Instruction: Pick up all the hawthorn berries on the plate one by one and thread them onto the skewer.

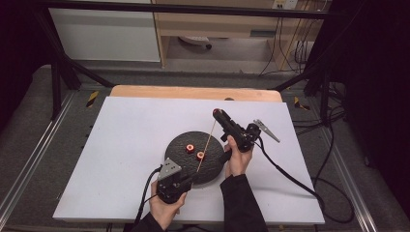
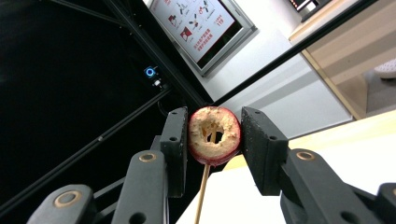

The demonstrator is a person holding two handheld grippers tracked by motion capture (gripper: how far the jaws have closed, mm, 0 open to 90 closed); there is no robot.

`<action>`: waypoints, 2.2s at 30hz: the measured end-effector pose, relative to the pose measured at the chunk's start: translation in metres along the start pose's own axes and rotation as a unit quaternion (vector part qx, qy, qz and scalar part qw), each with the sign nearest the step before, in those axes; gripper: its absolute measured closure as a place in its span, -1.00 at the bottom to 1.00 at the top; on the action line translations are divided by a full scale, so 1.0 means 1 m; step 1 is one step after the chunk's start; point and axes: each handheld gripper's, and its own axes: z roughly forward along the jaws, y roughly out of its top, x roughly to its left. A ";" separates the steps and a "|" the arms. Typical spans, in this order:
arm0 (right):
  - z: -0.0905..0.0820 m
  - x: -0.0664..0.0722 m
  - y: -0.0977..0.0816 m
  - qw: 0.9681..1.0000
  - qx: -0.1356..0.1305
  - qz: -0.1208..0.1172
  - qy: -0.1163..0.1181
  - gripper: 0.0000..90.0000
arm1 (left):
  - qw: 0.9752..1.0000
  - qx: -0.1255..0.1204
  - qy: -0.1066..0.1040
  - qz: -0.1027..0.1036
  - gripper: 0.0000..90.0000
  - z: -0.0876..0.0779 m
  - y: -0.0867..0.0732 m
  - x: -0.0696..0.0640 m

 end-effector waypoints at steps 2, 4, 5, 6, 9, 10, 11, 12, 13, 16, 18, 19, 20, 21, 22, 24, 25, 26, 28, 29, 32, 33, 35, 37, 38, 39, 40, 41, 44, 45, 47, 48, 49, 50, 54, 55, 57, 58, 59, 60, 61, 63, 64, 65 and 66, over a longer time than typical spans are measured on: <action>-0.001 -0.001 0.001 1.000 0.007 0.009 -0.003 0.40 | 1.000 -0.001 0.005 0.003 0.96 -0.001 0.000 0.001; -0.003 -0.003 0.003 1.000 0.014 0.018 -0.009 0.40 | 1.000 0.003 0.010 0.005 0.96 -0.003 0.000 0.003; -0.004 -0.005 0.003 0.999 0.018 0.023 -0.014 0.40 | 1.000 0.001 0.017 0.012 0.96 -0.004 0.000 0.004; -0.005 -0.006 0.004 0.999 0.025 0.031 -0.017 0.41 | 1.000 0.002 0.023 0.017 0.96 -0.005 0.000 0.005; -0.007 -0.010 0.005 0.998 0.036 0.049 -0.024 0.41 | 0.999 0.001 0.032 0.025 0.96 -0.009 0.000 0.007; -0.007 -0.010 0.005 0.997 0.037 0.056 -0.024 0.41 | 0.999 0.001 0.032 0.026 0.96 -0.009 0.000 0.007; -0.007 -0.010 0.004 0.997 0.037 0.060 -0.024 0.41 | 0.999 0.001 0.033 0.028 0.96 -0.009 0.000 0.005; -0.006 -0.010 0.003 0.997 0.035 0.065 -0.024 0.42 | 0.999 0.001 0.034 0.033 0.96 -0.009 -0.001 0.004; -0.006 -0.010 0.003 0.997 0.032 0.071 -0.022 0.42 | 0.999 0.002 0.032 0.032 0.96 -0.008 -0.002 0.002; -0.006 -0.010 0.002 0.996 0.026 0.084 -0.020 0.42 | 0.999 0.005 0.034 0.035 0.96 -0.007 -0.003 0.001; -0.006 -0.009 0.004 0.996 0.024 0.089 -0.017 0.42 | 0.999 0.005 0.033 0.034 0.96 -0.006 -0.004 0.002; -0.006 -0.009 0.004 0.995 0.027 0.092 -0.015 0.42 | 0.999 0.003 0.033 0.034 0.96 -0.006 -0.004 0.003; -0.007 -0.009 0.005 0.995 0.031 0.092 -0.013 0.42 | 0.999 0.002 0.034 0.033 0.96 -0.006 -0.004 0.003; -0.007 -0.009 0.004 0.995 0.035 0.092 -0.013 0.42 | 0.999 0.002 0.034 0.033 0.96 -0.006 -0.003 0.002; -0.007 -0.009 0.004 0.995 0.036 0.092 -0.013 0.42 | 0.999 0.002 0.038 0.035 0.96 -0.006 -0.003 0.002; -0.007 -0.009 0.004 0.995 0.037 0.094 -0.011 0.42 | 0.999 0.002 0.037 0.036 0.96 -0.005 -0.004 0.001; -0.007 -0.009 0.004 0.995 0.038 0.095 -0.012 0.42 | 0.999 0.002 0.036 0.035 0.96 -0.004 -0.004 0.000; -0.007 -0.009 0.005 0.995 0.039 0.096 -0.012 0.42 | 0.999 0.003 0.035 0.037 0.97 -0.004 -0.004 -0.001; -0.007 -0.009 0.005 0.994 0.040 0.100 -0.014 0.42 | 0.998 0.001 0.038 0.041 0.97 -0.003 -0.005 -0.003; -0.007 -0.009 0.006 0.994 0.040 0.102 -0.014 0.42 | 0.998 0.000 0.039 0.041 0.97 -0.004 -0.005 -0.003; -0.007 -0.009 0.007 0.994 0.032 0.102 -0.019 0.42 | 0.998 0.001 0.042 0.042 0.97 -0.006 -0.007 -0.003; -0.007 -0.009 0.007 0.994 0.031 0.102 -0.019 0.42 | 0.998 -0.001 0.042 0.041 0.97 -0.007 -0.008 -0.002; -0.007 -0.009 0.008 0.994 0.030 0.100 -0.020 0.42 | 0.998 -0.005 0.045 0.040 0.97 -0.007 -0.008 -0.001; -0.007 -0.009 0.007 0.995 0.027 0.089 -0.022 0.42 | 0.999 -0.003 0.036 0.031 0.96 -0.007 -0.007 -0.002; -0.007 -0.009 0.006 0.996 0.026 0.082 -0.022 0.42 | 0.999 -0.003 0.037 0.030 0.96 -0.007 -0.007 -0.002; -0.007 -0.010 0.005 0.996 0.025 0.078 -0.022 0.42 | 0.999 -0.003 0.036 0.029 0.96 -0.007 -0.007 -0.003; -0.006 -0.010 0.005 0.997 0.023 0.072 -0.023 0.42 | 0.999 -0.003 0.033 0.026 0.97 -0.008 -0.007 -0.005; -0.006 -0.010 0.004 0.997 0.024 0.067 -0.022 0.42 | 0.999 -0.004 0.028 0.021 0.96 -0.008 -0.007 -0.006; -0.006 -0.011 0.002 0.998 0.031 0.055 -0.019 0.42 | 0.999 -0.010 0.030 0.021 0.96 -0.009 -0.004 -0.006; -0.006 -0.010 0.001 0.998 0.035 0.056 -0.018 0.42 | 0.999 -0.011 0.030 0.018 0.96 -0.009 -0.002 -0.006; -0.006 -0.010 -0.001 0.998 0.040 0.055 -0.014 0.42 | 0.999 -0.009 0.030 0.016 0.97 -0.008 0.001 -0.005; -0.006 -0.010 -0.002 0.998 0.043 0.054 -0.014 0.42 | 0.999 -0.009 0.028 0.015 0.97 -0.007 0.002 -0.005; -0.007 -0.010 -0.003 0.997 0.046 0.055 -0.012 0.42 | 0.999 -0.011 0.030 0.017 0.96 -0.006 0.003 -0.005; -0.007 -0.009 -0.003 0.997 0.047 0.054 -0.010 0.42 | 0.999 -0.012 0.031 0.017 0.97 -0.005 0.004 -0.005; -0.010 -0.006 -0.009 0.997 0.065 0.048 -0.007 0.42 | 0.999 -0.014 0.028 0.006 0.97 0.000 0.011 -0.004; -0.010 -0.006 -0.011 0.996 0.070 0.046 -0.004 0.42 | 0.999 -0.016 0.030 0.007 0.97 0.001 0.013 -0.004; -0.012 -0.004 -0.016 0.996 0.079 0.041 -0.002 0.42 | 0.999 -0.018 0.032 0.004 0.96 0.004 0.019 -0.003; -0.013 -0.003 -0.019 0.996 0.083 0.042 -0.001 0.42 | 0.999 -0.020 0.033 0.003 0.96 0.005 0.023 -0.003; -0.014 -0.002 -0.021 0.996 0.086 0.039 0.001 0.42 | 0.999 -0.021 0.034 0.003 0.96 0.007 0.026 -0.002; -0.015 -0.001 -0.023 0.995 0.089 0.038 0.003 0.42 | 0.999 -0.022 0.034 0.003 0.96 0.009 0.029 -0.002; -0.016 0.000 -0.025 0.995 0.092 0.035 0.003 0.42 | 0.999 -0.022 0.036 0.006 0.96 0.010 0.031 -0.001; -0.018 0.001 -0.028 0.995 0.097 0.029 0.005 0.42 | 0.999 -0.022 0.034 0.002 0.96 0.013 0.034 0.000; -0.019 0.002 -0.030 0.995 0.100 0.026 0.005 0.42 | 0.999 -0.023 0.035 0.003 0.96 0.014 0.035 0.001; -0.020 0.003 -0.032 0.994 0.104 0.025 0.007 0.42 | 0.999 -0.024 0.036 0.005 0.96 0.015 0.036 0.001; -0.021 0.004 -0.033 0.994 0.106 0.023 0.007 0.41 | 0.999 -0.023 0.036 0.005 0.96 0.016 0.036 0.002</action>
